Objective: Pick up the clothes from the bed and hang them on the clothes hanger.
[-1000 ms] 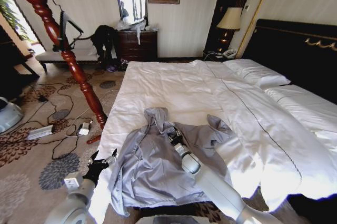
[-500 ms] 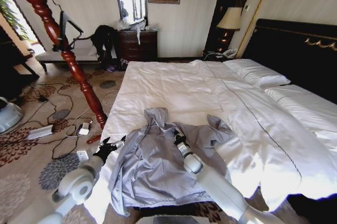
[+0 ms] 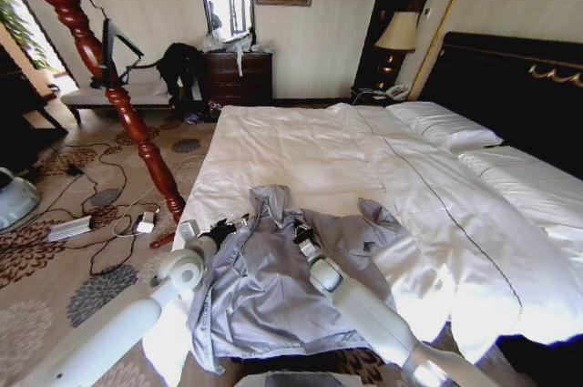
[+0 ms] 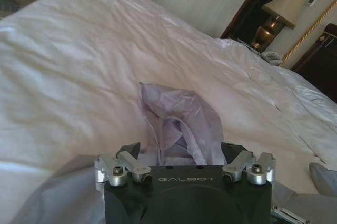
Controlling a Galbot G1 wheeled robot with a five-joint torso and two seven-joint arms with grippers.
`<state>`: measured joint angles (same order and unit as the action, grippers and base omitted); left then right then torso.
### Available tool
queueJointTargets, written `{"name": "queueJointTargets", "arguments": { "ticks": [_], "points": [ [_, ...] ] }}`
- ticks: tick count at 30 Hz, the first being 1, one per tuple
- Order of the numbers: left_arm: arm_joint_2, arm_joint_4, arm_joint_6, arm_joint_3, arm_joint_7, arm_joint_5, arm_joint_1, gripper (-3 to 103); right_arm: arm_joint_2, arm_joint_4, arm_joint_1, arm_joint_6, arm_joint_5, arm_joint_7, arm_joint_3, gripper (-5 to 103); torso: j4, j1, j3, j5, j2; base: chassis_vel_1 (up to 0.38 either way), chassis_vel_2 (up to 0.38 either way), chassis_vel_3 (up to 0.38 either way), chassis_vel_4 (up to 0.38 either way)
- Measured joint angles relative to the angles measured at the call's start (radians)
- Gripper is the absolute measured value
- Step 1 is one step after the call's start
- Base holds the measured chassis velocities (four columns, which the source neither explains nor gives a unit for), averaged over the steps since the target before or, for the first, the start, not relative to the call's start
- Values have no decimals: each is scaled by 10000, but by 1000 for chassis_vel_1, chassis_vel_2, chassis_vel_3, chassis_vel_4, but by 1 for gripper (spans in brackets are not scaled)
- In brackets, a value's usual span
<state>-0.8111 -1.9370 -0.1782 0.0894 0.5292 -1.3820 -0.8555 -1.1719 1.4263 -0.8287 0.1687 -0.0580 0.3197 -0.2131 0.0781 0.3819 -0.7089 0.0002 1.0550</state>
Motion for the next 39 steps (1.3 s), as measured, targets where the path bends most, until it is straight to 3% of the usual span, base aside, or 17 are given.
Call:
{"name": "queueJointTargets", "arguments": {
  "ticks": [2, 5, 6, 16, 22, 39],
  "points": [
    [-414, 382, -12, 228, -2, -20, 257, 77, 106, 35, -25, 7, -29, 7, 26, 0, -3, 0, 0, 0, 0, 0, 0, 0, 0],
    [-730, 697, -31, 417, -9, -59, 469, 72, 165, 49, -13, 7, -56, 9, 33, 0, -2, -1, 0, -3, 0, 0, 0, 0, 0],
    [-934, 947, -44, 549, -22, -98, 628, 66, 186, 50, 31, 8, -82, 11, 29, 0, 0, 0, 0, -1, 0, 0, 0, 0, 0],
    [-1244, 1647, -53, 633, -54, 51, 613, 62, 105, 37, 115, 21, -157, 50, -5, 0, -3, -1, 1, -2, 1, 0, 0, 0, 0],
    [-1595, 2182, -90, 507, -245, 125, 632, 74, 76, 29, -22, 16, -171, 125, 71, 0, -3, -2, 1, -3, 1, 0, 0, 0, 0],
    [-2214, 3223, -188, 872, -298, -2, 1278, 76, 130, 17, -68, -27, -172, 115, 181, 0, -2, -1, 0, -2, 2, 0, 0, 0, 0]
  ]
}}
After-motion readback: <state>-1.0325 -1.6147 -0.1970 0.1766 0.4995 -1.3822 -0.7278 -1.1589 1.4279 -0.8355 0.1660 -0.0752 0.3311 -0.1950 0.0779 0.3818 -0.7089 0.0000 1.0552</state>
